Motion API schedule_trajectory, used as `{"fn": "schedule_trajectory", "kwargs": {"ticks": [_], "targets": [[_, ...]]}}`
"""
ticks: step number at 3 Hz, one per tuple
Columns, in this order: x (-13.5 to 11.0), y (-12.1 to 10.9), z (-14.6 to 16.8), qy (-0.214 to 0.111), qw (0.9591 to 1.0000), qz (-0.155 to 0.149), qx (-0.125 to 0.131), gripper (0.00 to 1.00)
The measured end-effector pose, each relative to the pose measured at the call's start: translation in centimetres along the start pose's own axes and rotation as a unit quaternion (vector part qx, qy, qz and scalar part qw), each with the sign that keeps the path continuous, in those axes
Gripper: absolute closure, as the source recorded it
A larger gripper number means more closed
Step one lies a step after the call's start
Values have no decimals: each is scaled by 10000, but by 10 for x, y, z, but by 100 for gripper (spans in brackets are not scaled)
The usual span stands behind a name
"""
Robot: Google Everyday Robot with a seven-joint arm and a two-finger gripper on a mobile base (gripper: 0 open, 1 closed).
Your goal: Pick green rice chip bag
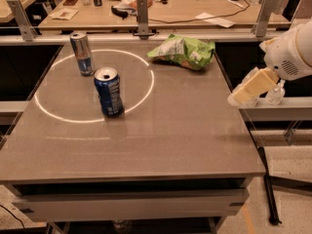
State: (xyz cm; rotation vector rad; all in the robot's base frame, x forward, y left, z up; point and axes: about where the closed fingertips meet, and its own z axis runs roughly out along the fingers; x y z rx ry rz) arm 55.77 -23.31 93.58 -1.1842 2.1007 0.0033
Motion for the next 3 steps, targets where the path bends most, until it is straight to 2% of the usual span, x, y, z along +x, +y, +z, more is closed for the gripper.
{"fn": "schedule_trajectory", "kwargs": {"ticks": [1,2,3], "targets": [[-8,-11,8,-194,9995,94,211,0],[-19,-26,16,-354,9987,35,358,0],[-31,-40,32,-494,9984,118,260,0]]}}
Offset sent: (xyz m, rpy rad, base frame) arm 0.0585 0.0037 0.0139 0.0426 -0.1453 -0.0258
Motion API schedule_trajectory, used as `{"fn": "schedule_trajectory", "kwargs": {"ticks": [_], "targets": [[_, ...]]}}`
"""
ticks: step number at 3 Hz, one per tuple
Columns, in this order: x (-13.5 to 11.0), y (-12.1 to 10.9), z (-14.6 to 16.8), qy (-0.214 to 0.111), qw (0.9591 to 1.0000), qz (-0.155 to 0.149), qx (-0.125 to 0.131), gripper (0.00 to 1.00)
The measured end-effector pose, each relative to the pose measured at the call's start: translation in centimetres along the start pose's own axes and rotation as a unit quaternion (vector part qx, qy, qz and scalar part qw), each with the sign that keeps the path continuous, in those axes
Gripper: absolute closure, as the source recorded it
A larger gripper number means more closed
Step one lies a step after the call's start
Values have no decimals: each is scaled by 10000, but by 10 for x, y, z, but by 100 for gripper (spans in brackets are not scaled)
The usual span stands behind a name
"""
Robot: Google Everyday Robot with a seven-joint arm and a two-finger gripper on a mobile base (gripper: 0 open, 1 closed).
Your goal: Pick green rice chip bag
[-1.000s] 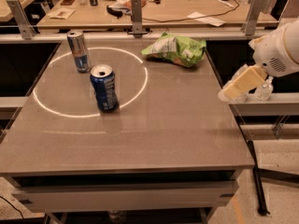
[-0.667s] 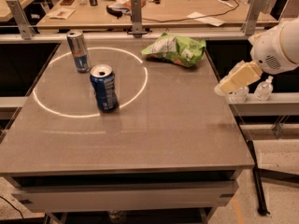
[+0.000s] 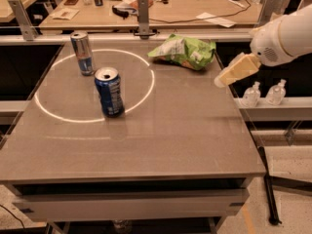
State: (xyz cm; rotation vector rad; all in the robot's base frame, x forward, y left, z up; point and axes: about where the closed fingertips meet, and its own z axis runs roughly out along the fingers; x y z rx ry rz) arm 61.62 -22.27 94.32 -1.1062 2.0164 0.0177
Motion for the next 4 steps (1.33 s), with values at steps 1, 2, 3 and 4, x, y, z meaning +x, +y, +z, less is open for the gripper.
{"fn": "schedule_trajectory", "kwargs": {"ticks": [1,2,3,4], "targets": [[-7,-17,26,67,9997,189,-117,0],[-18,-33,52,160,9991,360,-172,0],[-31,-43,77,203,9987,376,-282,0],[-44,-45,101,-4,9982,279,-535,0]]}}
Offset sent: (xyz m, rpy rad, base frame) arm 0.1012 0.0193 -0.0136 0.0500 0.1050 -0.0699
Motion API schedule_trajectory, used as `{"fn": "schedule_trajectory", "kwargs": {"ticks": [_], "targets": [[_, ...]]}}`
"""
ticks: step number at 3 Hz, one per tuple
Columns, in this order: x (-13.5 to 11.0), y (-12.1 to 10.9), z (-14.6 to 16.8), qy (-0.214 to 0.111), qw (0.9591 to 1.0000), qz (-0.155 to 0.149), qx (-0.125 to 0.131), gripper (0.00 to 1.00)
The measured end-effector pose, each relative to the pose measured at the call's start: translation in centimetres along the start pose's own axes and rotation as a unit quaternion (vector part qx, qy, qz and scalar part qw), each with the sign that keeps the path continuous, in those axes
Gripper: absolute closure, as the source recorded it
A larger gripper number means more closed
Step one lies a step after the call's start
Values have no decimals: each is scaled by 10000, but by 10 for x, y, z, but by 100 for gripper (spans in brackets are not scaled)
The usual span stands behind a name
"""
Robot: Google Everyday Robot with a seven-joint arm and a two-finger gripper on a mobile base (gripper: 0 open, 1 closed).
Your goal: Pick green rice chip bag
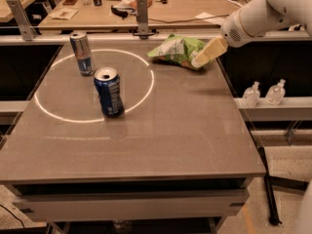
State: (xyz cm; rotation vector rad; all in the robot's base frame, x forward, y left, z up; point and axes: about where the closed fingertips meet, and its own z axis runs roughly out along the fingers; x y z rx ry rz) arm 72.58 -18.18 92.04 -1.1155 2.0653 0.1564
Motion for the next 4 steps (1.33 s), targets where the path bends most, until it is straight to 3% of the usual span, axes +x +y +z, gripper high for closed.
{"fn": "schedule_trajectory", "kwargs": {"ticks": [1,2,4], "targets": [[-13,0,20,-408,9988,-157,-241,0],[-21,-1,41,-588,9972,-218,-411,0],[-16,-12,76,-240,9989,-106,-378,0]]}}
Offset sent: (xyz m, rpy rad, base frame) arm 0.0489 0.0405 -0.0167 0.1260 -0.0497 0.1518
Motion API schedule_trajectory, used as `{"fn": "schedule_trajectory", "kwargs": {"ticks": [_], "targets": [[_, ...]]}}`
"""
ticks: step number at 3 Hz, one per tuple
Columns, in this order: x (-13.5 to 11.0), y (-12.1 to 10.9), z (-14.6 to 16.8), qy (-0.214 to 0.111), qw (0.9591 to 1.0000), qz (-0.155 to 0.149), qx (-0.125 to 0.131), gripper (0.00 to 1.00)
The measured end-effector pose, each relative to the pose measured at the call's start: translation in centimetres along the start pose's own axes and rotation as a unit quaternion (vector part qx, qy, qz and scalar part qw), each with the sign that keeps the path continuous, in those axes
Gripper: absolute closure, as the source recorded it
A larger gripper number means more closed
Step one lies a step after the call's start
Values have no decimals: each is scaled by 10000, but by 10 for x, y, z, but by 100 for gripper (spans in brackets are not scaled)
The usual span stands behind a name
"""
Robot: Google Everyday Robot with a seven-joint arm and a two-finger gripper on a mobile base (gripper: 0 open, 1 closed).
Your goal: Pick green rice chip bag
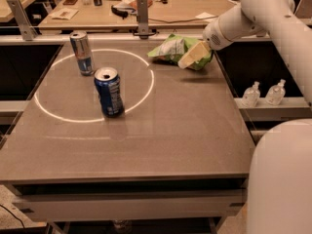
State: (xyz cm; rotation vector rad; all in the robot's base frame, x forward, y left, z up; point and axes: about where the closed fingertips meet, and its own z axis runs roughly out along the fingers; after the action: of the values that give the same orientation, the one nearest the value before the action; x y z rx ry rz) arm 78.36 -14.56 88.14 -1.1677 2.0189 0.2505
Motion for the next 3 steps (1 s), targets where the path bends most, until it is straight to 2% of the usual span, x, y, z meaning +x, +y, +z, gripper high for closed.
{"fn": "schedule_trajectory", "kwargs": {"ticks": [1,3], "targets": [[12,-3,8,198,9998,38,-16,18],[41,-1,6,449,9988,-53,-207,64]]}}
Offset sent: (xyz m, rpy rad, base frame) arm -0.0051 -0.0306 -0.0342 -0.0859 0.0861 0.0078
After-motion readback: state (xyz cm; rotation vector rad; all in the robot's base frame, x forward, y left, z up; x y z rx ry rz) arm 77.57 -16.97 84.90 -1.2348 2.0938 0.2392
